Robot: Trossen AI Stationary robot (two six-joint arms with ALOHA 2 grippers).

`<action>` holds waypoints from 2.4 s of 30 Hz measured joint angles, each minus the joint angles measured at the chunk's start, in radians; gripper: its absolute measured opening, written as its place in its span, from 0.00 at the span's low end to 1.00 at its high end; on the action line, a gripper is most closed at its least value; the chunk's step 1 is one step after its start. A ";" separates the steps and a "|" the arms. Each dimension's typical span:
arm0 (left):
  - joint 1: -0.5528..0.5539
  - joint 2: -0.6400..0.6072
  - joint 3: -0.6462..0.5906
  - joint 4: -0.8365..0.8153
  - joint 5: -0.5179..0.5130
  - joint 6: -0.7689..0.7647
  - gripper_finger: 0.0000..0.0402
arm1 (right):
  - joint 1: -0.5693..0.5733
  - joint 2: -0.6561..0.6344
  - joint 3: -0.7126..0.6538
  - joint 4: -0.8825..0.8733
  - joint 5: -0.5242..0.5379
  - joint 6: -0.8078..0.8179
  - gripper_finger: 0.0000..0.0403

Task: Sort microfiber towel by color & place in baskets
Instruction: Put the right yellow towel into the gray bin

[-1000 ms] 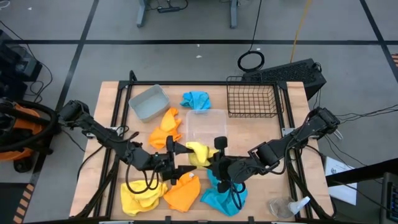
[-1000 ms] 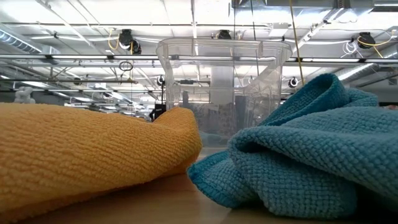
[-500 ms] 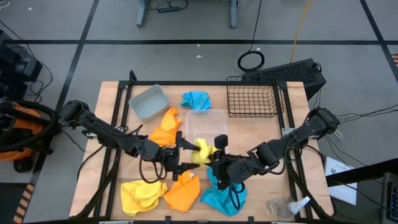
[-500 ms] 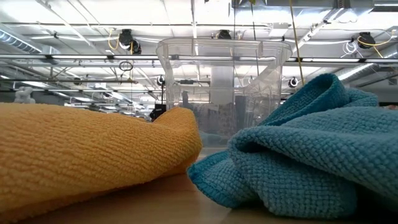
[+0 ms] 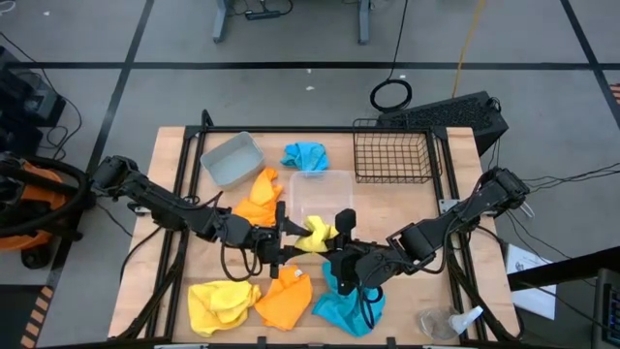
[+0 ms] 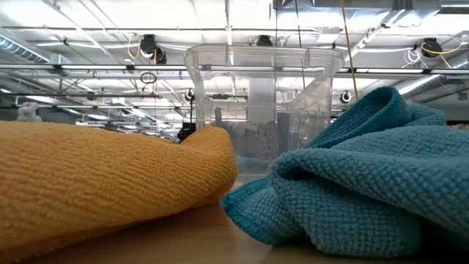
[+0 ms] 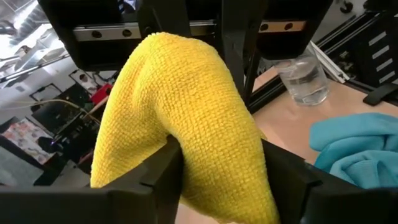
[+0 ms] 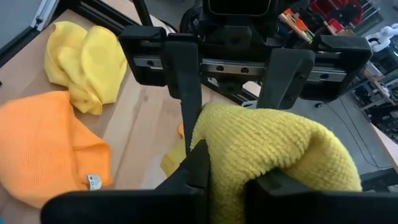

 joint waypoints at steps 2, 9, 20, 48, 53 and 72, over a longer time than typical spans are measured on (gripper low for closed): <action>0.000 0.000 0.000 0.000 0.002 0.000 0.42 | 0.000 0.000 0.000 0.003 -0.001 0.011 0.09; -0.016 -0.003 0.000 -0.009 0.002 0.005 0.17 | 0.002 0.000 0.000 -0.001 -0.011 0.184 0.22; -0.016 -0.003 -0.001 -0.083 0.011 0.008 0.09 | 0.075 -0.003 0.002 -0.319 0.016 0.483 0.70; 0.013 -0.005 -0.002 -0.119 0.148 0.010 0.10 | -0.056 -0.005 0.002 -0.078 -0.221 0.280 0.86; 0.018 -0.006 -0.002 -0.134 0.146 0.010 0.10 | -0.036 -0.005 0.002 -0.112 -0.228 0.304 0.82; 0.018 -0.007 -0.001 -0.140 0.185 0.008 0.10 | 0.035 0.009 0.002 -0.027 -0.078 0.164 0.79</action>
